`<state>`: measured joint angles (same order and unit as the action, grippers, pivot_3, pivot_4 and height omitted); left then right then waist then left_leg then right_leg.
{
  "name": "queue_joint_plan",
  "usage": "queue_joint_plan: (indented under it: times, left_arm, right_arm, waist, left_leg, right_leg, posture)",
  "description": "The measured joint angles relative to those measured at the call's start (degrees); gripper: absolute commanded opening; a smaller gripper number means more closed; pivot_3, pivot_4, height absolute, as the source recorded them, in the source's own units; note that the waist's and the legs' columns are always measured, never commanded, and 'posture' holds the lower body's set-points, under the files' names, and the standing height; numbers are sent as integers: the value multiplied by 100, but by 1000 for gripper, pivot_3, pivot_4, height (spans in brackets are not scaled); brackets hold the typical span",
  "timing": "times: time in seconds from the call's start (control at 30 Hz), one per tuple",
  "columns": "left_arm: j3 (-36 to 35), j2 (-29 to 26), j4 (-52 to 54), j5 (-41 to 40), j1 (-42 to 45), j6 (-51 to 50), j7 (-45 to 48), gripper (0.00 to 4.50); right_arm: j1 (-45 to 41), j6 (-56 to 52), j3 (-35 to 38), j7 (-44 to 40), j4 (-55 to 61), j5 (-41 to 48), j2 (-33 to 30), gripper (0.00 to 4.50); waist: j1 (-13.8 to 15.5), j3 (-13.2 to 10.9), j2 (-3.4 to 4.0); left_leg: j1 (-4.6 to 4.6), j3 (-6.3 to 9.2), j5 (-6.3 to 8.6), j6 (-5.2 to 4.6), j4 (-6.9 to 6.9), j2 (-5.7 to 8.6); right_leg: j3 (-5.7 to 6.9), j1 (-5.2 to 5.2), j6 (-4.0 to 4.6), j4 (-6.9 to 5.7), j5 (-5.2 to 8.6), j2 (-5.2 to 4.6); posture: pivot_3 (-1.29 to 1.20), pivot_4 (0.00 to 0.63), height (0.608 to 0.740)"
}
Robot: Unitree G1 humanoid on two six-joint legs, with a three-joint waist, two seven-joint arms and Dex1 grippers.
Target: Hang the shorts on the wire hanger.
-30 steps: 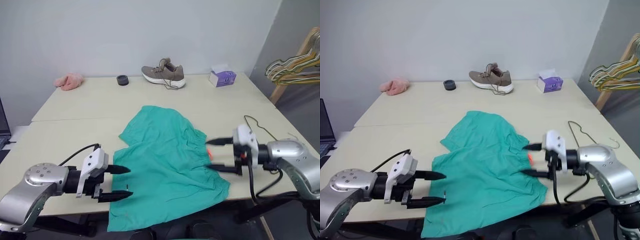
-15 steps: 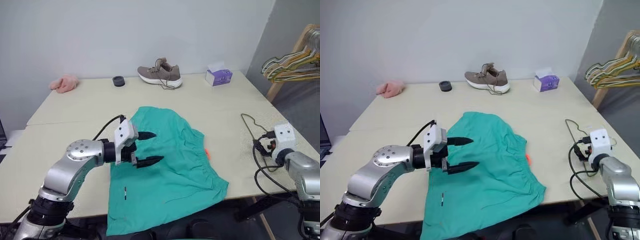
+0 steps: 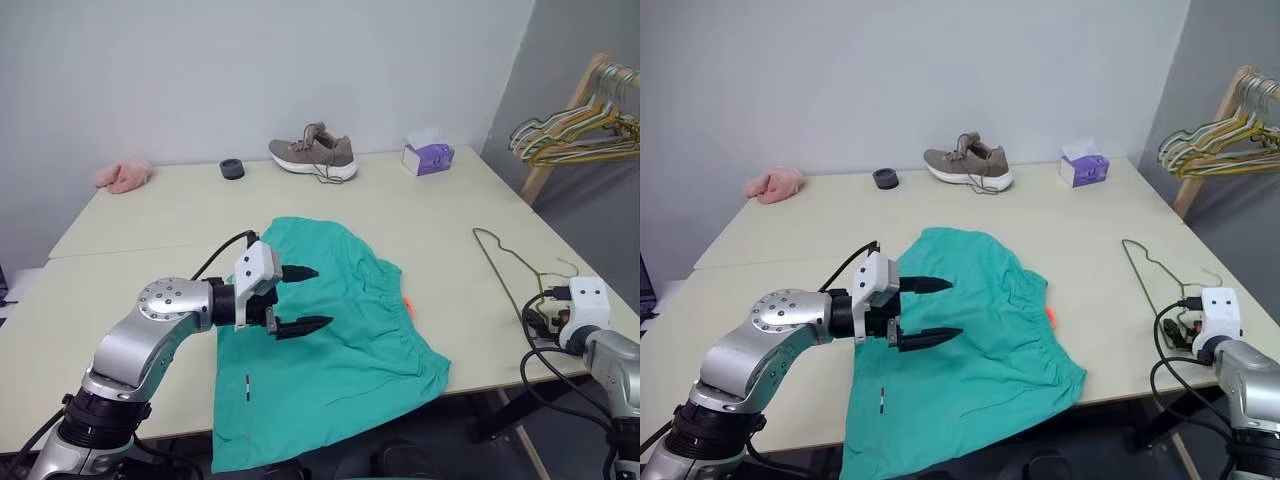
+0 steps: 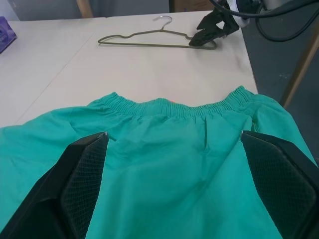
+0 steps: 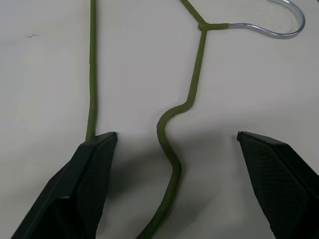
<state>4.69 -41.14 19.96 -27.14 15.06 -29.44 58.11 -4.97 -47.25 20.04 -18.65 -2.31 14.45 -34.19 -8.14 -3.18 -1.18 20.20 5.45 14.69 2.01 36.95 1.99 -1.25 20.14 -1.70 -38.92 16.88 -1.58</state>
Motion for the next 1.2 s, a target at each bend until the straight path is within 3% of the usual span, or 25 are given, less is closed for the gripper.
queue_joint_plan:
  times: [0.27,0.37,0.47,0.73,0.97,1.2]
  left_arm:
    - [47,28,0,65,45,5,-17,4500]
    - [23,53,0,42,43,-5,-81,4500]
    - [-184,173,-98,14,47,30,-254,4500]
    - [-682,159,-1491,441,524,571,-696,4500]
    - [-1179,-293,-2249,-82,1059,-329,-344,4500]
    - [-1144,-804,-2199,-655,984,-1360,569,4500]
  right_arm:
    - [-378,-243,-91,-122,-532,43,89,816]
    - [-526,-271,-103,-120,-703,24,94,14]
    - [-617,-4,-338,-247,-805,-70,-42,14]
    - [-856,1640,-1716,-1198,-458,-836,-698,14]
    - [-1632,4752,-3315,-2502,270,-2347,-1920,14]
    - [-2562,7330,-4137,-2753,-307,-3536,-2067,14]
  waist:
    - [4,61,-71]
    - [6,69,-81]
    - [-6,70,-82]
    - [-68,-1,15]
    - [-164,-9,16]
    - [-208,-21,8]
  left_leg:
    - [-34,14,4,6,0,-34]
    - [-34,17,4,6,0,-38]
    - [-34,14,5,7,-1,-40]
    - [-12,-45,6,9,-19,-36]
    - [74,-80,16,14,-7,-42]
    - [74,-87,22,15,-6,-44]
  right_leg:
    - [-4,-51,42,33,23,21]
    - [-3,-54,43,40,24,24]
    - [-6,-54,42,43,23,24]
    - [-76,11,1,13,0,41]
    - [-108,103,-10,22,-3,41]
    - [-119,112,-11,12,-2,39]
  posture:
    - [-195,0,740]
    - [-195,0,740]
    - [-191,0,740]
    - [-198,0,740]
    - [-204,0,740]
    - [-204,0,740]
